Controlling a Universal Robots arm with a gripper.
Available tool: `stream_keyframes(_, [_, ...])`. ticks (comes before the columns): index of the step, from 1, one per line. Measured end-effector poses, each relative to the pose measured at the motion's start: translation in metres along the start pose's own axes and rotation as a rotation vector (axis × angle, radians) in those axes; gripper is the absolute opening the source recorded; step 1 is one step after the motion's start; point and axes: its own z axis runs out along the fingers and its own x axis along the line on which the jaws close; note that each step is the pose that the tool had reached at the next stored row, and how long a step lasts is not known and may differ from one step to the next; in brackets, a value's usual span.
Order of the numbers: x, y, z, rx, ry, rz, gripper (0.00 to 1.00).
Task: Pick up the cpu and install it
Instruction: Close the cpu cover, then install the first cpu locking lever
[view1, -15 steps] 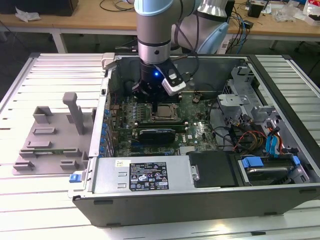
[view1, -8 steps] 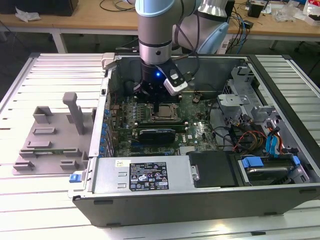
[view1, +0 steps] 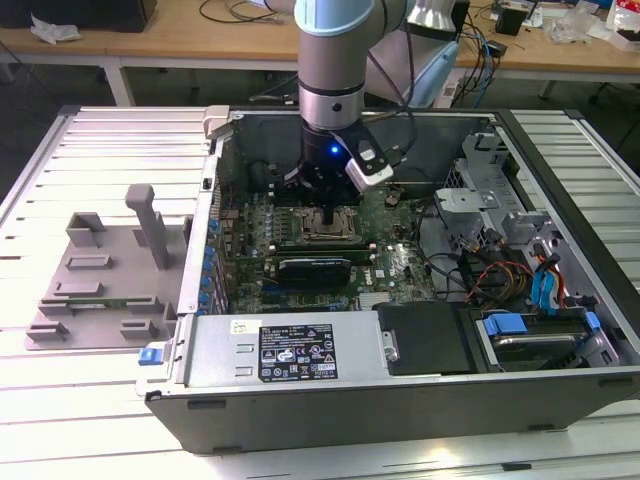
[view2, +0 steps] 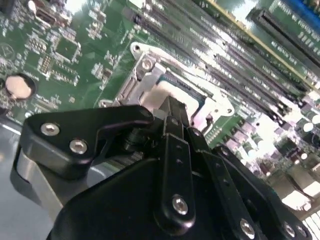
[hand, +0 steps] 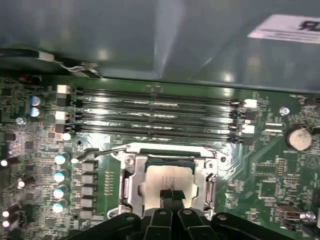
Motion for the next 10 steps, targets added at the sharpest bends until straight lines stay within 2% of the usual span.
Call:
stream_keyframes(1, [-0.0004,-0.0002,-0.0065,-0.0002,-0.0002,0.000,0.11])
stream_keyframes(3, [-0.0007,-0.0005,-0.0132,-0.0001,-0.0001,0.000,0.11])
stream_keyframes(5, [-0.0011,-0.0009,-0.0233,0.0000,-0.0001,0.000,0.11])
stream_keyframes(10, [-0.0012,-0.0010,-0.0262,-0.0002,-0.0001,0.000,0.11])
